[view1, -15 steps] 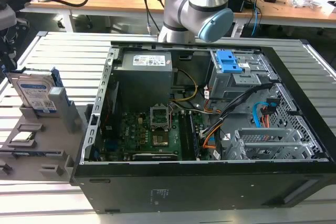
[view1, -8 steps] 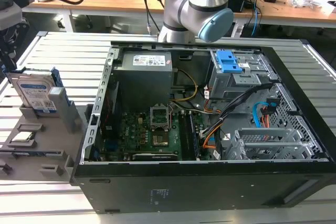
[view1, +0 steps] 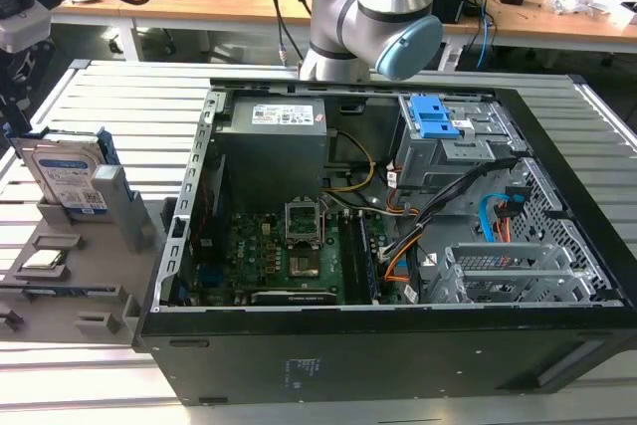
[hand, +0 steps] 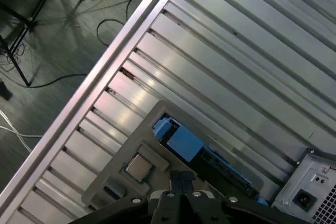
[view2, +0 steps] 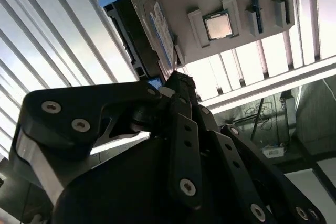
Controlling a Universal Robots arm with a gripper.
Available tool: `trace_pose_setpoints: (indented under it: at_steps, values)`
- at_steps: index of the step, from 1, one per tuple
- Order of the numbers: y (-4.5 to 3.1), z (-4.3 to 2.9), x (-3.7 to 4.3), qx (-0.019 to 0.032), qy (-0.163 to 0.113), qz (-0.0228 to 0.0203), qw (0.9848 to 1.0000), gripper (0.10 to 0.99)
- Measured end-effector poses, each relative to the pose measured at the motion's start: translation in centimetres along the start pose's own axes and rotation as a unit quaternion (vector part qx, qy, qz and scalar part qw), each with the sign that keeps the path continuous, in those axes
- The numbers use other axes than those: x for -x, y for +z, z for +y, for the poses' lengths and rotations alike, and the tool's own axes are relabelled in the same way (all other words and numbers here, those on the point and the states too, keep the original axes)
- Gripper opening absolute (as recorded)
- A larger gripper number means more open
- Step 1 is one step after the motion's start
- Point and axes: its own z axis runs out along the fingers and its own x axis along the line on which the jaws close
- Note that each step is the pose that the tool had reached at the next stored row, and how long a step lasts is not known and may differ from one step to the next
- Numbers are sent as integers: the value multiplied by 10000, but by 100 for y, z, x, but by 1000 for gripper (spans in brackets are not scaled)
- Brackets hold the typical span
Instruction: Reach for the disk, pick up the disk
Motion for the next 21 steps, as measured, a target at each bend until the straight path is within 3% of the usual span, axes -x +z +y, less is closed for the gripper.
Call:
trace_pose_setpoints:
  at_steps: [6,10,15,21]
  values:
    - [0,0,0,0,-443,17,9990,106]
    - [0,0,0,0,-697,27,9976,106]
    - [0,0,0,0,-984,37,9951,106]
    - [0,0,0,-1,-1405,54,9901,106]
